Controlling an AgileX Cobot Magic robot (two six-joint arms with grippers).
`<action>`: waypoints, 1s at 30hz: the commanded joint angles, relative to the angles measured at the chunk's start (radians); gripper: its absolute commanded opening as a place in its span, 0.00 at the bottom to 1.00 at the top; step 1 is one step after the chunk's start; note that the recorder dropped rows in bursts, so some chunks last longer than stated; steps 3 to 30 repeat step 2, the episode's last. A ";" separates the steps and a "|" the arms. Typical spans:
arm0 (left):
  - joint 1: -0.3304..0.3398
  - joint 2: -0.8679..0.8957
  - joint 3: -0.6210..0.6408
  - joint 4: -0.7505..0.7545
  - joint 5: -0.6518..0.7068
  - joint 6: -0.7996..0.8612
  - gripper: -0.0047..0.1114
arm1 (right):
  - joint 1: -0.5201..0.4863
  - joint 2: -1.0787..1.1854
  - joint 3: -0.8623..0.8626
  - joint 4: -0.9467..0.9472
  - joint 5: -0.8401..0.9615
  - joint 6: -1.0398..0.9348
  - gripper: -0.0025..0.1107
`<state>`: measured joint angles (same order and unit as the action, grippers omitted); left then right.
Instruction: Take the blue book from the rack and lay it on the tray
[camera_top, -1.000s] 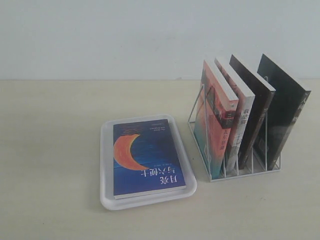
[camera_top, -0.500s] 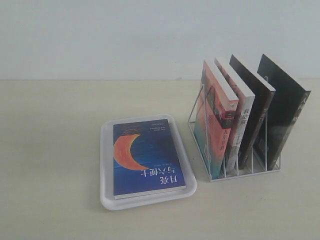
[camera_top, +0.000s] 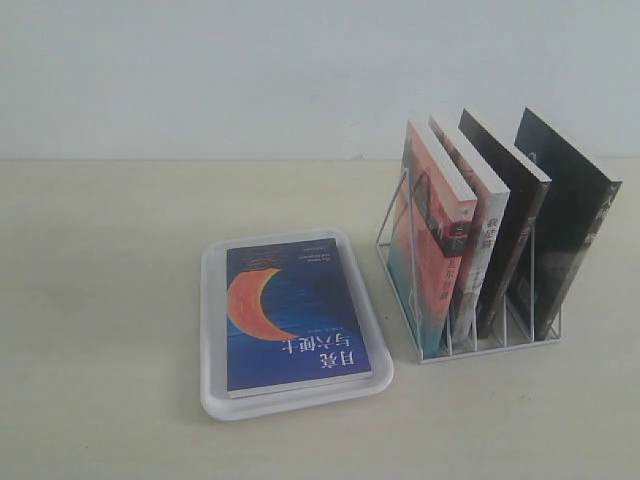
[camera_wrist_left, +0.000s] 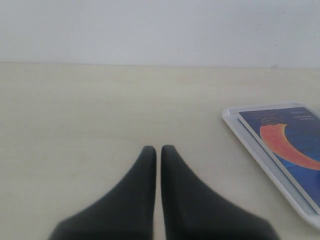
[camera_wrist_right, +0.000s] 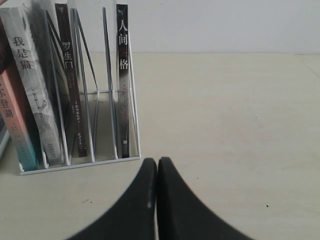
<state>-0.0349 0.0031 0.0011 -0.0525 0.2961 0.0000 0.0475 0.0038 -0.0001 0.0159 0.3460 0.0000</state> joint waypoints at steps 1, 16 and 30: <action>0.002 -0.003 -0.001 -0.011 -0.004 0.000 0.08 | -0.007 -0.004 0.000 0.001 -0.005 -0.005 0.02; 0.002 -0.003 -0.001 -0.011 -0.004 0.000 0.08 | -0.007 -0.004 0.000 0.001 -0.005 -0.005 0.02; 0.002 -0.003 -0.001 -0.011 -0.004 0.000 0.08 | -0.007 -0.004 0.000 0.001 -0.005 -0.005 0.02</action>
